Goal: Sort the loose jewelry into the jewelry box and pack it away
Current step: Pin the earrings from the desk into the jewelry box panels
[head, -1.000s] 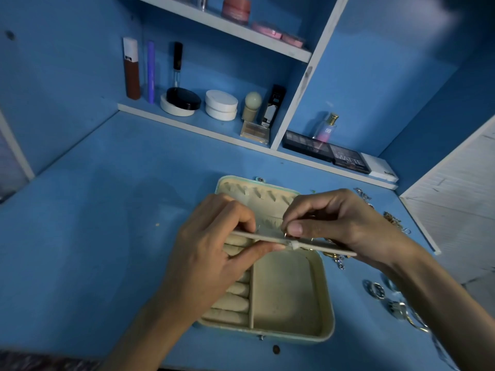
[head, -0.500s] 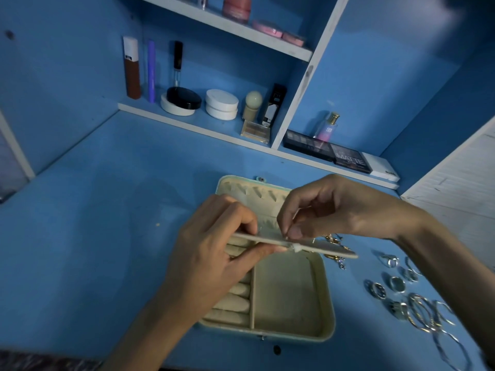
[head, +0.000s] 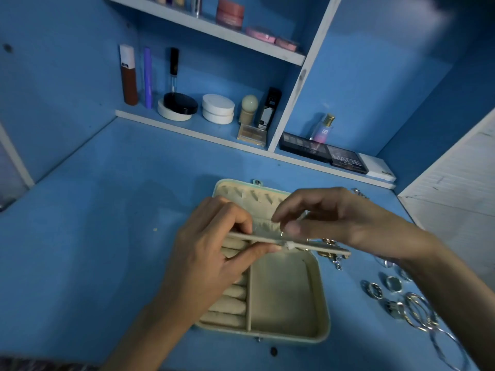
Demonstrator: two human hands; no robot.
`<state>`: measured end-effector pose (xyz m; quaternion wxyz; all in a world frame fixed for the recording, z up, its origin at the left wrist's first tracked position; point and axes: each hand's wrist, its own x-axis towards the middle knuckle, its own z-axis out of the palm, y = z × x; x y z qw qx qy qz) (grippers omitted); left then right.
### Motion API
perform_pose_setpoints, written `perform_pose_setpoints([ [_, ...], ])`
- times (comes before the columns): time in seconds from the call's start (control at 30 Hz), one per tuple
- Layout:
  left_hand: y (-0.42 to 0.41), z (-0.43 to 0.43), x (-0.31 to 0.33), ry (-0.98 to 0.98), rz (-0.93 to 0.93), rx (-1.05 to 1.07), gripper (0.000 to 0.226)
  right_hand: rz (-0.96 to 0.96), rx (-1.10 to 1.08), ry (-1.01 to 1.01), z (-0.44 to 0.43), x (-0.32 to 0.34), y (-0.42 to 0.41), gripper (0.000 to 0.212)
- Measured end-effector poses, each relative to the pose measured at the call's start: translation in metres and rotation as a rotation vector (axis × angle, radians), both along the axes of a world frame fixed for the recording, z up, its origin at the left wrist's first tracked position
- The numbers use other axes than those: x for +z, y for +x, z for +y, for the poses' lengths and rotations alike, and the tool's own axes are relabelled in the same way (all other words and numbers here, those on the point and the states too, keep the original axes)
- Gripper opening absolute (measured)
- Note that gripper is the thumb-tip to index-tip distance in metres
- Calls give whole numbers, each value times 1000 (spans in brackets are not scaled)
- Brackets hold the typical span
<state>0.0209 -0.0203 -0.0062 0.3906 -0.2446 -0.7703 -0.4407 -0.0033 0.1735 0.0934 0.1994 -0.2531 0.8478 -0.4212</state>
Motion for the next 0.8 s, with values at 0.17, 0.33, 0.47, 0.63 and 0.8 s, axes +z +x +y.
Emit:
perform_pose_setpoints([
  [0.17,-7,2,7,1,-52,-20,34,81,-361,-316,33,-27,4,48],
  [0.33,-27,6,18,62,-109,-34,40,115,-541,-385,53,-44,13,50],
  [0.47,-41,8,20,203,-198,-78,42,141,-584,-341,69,-48,19,59],
  [0.63,-48,2,7,484,-357,-206,24,177,-636,-195,83,-50,25,28],
  [0.8,-51,2,3,475,-341,-187,19,288,-668,55,95,-57,22,14],
])
